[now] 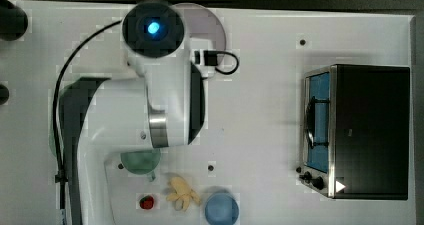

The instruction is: Pick Ketchup from oven and place it on table.

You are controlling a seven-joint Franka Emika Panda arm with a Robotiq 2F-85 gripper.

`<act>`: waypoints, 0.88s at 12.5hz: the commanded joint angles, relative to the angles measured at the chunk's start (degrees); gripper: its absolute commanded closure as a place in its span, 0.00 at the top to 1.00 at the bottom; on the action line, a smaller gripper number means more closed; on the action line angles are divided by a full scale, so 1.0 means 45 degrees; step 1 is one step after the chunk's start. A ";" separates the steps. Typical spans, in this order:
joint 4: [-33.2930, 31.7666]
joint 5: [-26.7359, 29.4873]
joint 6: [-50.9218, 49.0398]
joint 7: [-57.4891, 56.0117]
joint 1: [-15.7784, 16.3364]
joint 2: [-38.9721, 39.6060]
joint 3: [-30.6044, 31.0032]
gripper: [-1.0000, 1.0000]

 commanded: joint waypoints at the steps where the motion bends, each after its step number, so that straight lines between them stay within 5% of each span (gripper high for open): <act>1: -0.1762 -0.0217 0.1157 0.0301 -0.1227 0.0043 -0.1092 0.61; 4: -0.3505 -0.0280 0.3034 0.0302 -0.1303 0.0215 -0.1218 0.61; 9: -0.4390 -0.0278 0.5172 0.0302 -0.1310 0.1741 -0.1495 0.61; 11: -0.4444 -0.0276 0.5737 0.0303 -0.1311 0.2259 -0.1506 0.71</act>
